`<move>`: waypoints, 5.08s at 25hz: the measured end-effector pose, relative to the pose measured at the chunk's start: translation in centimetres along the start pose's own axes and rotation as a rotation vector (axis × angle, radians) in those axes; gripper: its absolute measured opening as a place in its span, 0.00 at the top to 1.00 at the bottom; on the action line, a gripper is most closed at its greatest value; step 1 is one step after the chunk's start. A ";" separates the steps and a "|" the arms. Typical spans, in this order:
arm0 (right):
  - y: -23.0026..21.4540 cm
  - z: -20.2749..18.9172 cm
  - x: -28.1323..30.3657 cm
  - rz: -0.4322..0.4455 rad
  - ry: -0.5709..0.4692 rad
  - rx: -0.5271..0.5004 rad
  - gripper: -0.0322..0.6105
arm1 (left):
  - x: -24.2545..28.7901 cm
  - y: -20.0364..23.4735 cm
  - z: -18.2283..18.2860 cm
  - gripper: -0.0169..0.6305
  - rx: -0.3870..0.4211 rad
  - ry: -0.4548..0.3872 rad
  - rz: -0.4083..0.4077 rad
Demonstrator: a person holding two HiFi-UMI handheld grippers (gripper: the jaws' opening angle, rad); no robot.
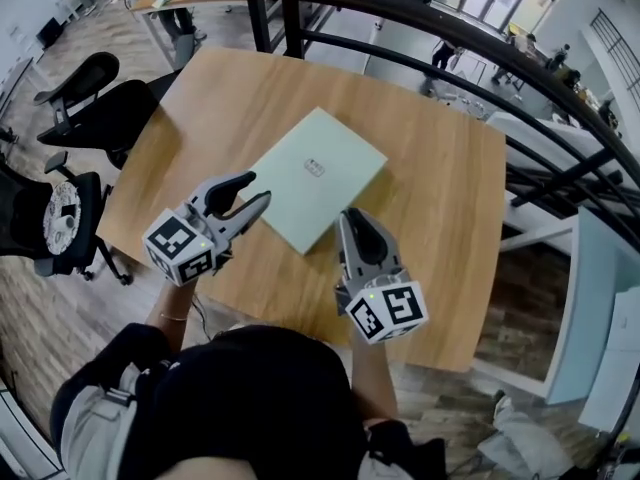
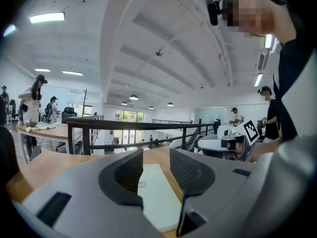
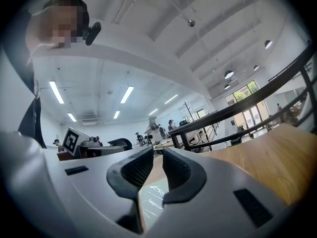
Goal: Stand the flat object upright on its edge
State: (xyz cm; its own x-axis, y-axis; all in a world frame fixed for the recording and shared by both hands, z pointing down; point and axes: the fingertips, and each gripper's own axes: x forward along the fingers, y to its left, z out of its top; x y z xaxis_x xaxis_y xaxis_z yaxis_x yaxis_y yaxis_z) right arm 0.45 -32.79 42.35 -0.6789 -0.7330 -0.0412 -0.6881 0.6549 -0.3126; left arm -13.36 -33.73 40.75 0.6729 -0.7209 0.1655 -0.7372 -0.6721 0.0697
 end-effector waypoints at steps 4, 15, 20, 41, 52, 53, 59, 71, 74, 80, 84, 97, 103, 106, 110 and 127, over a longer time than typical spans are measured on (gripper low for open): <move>-1.2 -0.3 0.9 -0.021 0.011 0.013 0.87 | 1.2 1.6 -0.2 0.73 0.006 0.040 0.004; -3.3 -0.6 3.4 -0.171 0.001 0.031 0.87 | 3.8 7.5 0.0 0.72 0.017 0.080 -0.067; -5.2 -1.9 5.0 -0.250 0.035 0.040 0.80 | 5.6 11.0 -1.5 0.71 0.007 0.116 -0.088; -13.5 -9.2 8.0 -0.474 0.243 0.116 0.71 | 14.5 18.0 -9.9 0.59 -0.102 0.294 -0.203; -17.0 -12.8 9.3 -0.524 0.314 0.194 0.63 | 17.2 19.3 -15.1 0.54 -0.203 0.422 -0.263; -17.2 -13.1 9.3 -0.525 0.322 0.200 0.63 | 17.3 19.3 -15.3 0.54 -0.208 0.428 -0.267; -18.2 -15.5 9.7 -0.537 0.380 0.235 0.58 | 18.0 19.7 -16.9 0.54 -0.253 0.464 -0.275; -18.4 -15.8 10.0 -0.528 0.350 0.330 0.57 | 18.8 18.0 -17.1 0.53 -0.195 0.504 -0.312; -18.2 -15.2 10.0 -0.528 0.339 0.307 0.57 | 18.6 17.9 -16.6 0.53 -0.215 0.477 -0.300; -17.7 -12.6 9.4 -0.535 0.281 0.265 0.69 | 17.4 18.1 -13.9 0.53 -0.266 0.387 -0.252; -16.3 -10.7 9.3 -0.522 0.249 0.229 0.70 | 15.5 17.7 -12.3 0.55 -0.263 0.357 -0.224; -12.4 -6.0 8.3 -0.473 0.138 0.177 0.74 | 10.8 16.8 -7.8 0.64 -0.185 0.282 -0.112; -11.7 -3.5 8.8 -0.461 0.084 0.147 0.75 | 10.2 16.9 -5.6 0.66 -0.177 0.232 -0.094; -11.7 -2.5 8.9 -0.445 0.068 0.134 0.75 | 10.1 16.4 -5.0 0.66 -0.176 0.229 -0.085; -12.8 -0.4 9.0 -0.451 0.038 0.111 0.75 | 10.9 15.9 -3.5 0.66 -0.168 0.214 -0.091; -17.1 3.3 12.5 -0.422 0.009 0.029 0.75 | 15.6 18.4 0.0 0.66 -0.159 0.136 -0.012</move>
State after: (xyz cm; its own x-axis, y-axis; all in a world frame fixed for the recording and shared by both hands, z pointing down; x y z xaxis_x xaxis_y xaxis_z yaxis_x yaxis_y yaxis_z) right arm 4.56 -53.73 44.04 -0.3413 -0.9341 0.1046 -0.8989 0.2918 -0.3269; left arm -16.44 -57.34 44.57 0.6749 -0.6767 0.2943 -0.7371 -0.6373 0.2249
